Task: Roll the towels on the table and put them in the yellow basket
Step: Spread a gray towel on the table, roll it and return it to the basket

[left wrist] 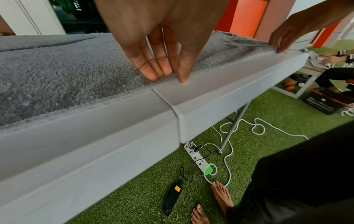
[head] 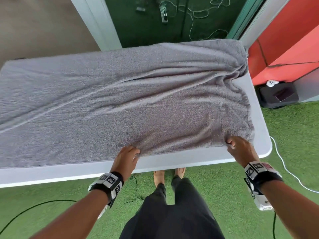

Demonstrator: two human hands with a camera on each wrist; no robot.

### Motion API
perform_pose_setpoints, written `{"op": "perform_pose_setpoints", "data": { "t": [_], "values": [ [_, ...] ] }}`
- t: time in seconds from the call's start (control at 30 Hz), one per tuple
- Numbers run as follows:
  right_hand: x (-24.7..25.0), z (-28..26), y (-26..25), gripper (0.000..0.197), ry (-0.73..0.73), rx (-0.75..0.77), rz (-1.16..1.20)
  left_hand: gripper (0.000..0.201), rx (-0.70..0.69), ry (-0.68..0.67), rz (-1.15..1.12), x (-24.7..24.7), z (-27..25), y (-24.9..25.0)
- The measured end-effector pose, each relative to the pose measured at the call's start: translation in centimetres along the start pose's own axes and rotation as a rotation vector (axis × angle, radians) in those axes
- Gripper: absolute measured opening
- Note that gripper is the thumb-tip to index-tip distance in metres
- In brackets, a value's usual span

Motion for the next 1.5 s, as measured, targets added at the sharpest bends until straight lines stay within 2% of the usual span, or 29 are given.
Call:
{"op": "perform_pose_setpoints", "data": {
  "t": [0.2, 0.37, 0.57, 0.67, 0.77, 0.83, 0.87, 0.93, 1.07, 1.33, 1.5],
  "values": [
    [-0.4, 0.5, 0.3, 0.025, -0.046, -0.106, -0.096, 0.010, 0.037, 0.019, 0.027, 0.2, 0.9, 0.8],
    [0.7, 0.1, 1.1, 0.014, -0.077, -0.104, -0.058, 0.004, 0.056, 0.007, 0.015, 0.4, 1.0, 2.5],
    [2.1, -4.2, 3.8, 0.005, -0.115, -0.108, -0.041, 0.004, -0.010, -0.005, -0.052, -0.4, -1.6, 5.4],
    [1.9, -6.8, 5.3, 0.005, -0.132, -0.186, -0.017, 0.008, -0.037, -0.027, -0.083, -1.0, -3.3, 6.1],
    [0.7, -9.1, 6.7, 0.013, -0.223, -0.267, -0.044, 0.009, -0.061, -0.080, -0.094, -1.8, -4.6, 6.4],
    [-0.5, -10.2, 6.4, 0.023, -0.288, -0.266, -0.036, 0.007, -0.064, -0.103, -0.099, -2.2, -5.5, 6.2],
    [-1.1, -10.5, 5.7, 0.025, -0.308, -0.261, -0.023, 0.012, -0.051, -0.101, -0.096, -2.3, -5.8, 5.8],
    [-2.4, -10.7, 3.4, 0.023, -0.340, -0.221, 0.006, 0.024, 0.004, -0.077, -0.097, -1.9, -6.6, 4.3],
    [-5.2, -9.4, -4.5, 0.017, -0.364, -0.075, 0.086, 0.020, 0.111, -0.016, -0.079, 0.2, -8.1, -1.2],
    [-11.8, -6.3, -27.5, 0.015, -0.414, 0.305, 0.202, 0.017, 0.365, 0.123, -0.003, 8.1, -11.9, -16.8],
    [-16.5, -5.6, -39.8, 0.015, -0.416, 0.461, 0.165, 0.022, 0.492, 0.162, 0.095, 13.8, -13.0, -28.3]
  ]
}}
Point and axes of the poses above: each hand's wrist, its own z-axis towards the middle knuckle, its own x-axis out of the back of the hand, y = z × x, the point moved 3 cm from there along z, towards the middle knuckle, and after that the axes turned 4 degrees about y, right-handed, at the moved point
